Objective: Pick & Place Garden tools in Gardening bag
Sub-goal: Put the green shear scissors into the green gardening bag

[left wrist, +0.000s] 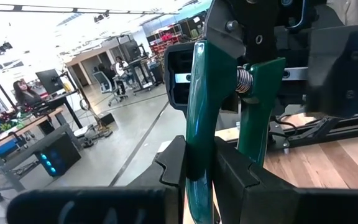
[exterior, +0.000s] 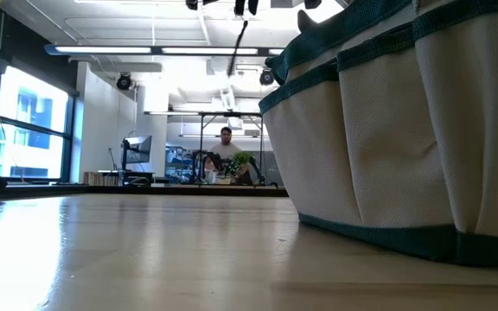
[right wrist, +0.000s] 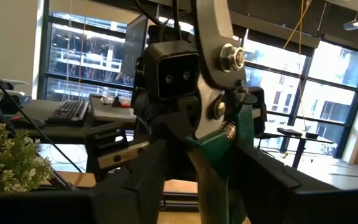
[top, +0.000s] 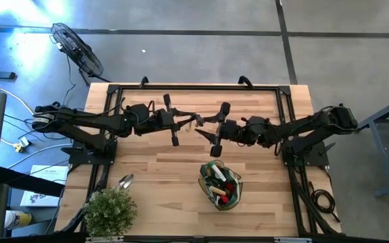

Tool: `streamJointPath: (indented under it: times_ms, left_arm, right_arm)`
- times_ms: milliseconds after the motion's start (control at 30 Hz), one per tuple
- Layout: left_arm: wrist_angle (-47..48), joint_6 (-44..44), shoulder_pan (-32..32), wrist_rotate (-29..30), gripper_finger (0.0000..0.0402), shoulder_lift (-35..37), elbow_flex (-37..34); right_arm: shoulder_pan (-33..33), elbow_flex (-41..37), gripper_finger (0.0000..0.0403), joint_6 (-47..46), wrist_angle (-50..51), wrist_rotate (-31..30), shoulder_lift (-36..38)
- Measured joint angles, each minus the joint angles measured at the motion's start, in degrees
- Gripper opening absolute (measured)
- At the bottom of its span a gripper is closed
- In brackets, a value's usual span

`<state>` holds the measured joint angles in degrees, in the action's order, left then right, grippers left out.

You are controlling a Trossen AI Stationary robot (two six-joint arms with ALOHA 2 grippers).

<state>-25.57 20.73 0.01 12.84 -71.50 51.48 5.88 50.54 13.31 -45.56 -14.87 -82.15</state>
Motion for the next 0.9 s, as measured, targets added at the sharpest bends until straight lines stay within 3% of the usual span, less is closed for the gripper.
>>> streamJointPath:
  times_ms: [333,900]
  left_arm:
    - [1.33,-0.27,0.07,0.4,0.0043,0.0,-0.09]
    - [2.97,0.22,0.0,0.89,0.0087,0.0,-0.09]
  right_arm:
    - [-2.25,0.02,0.0062,-2.89,2.87,0.03,0.02]
    - [-2.27,0.02,0.0058,-4.2,3.67,-0.14,0.02]
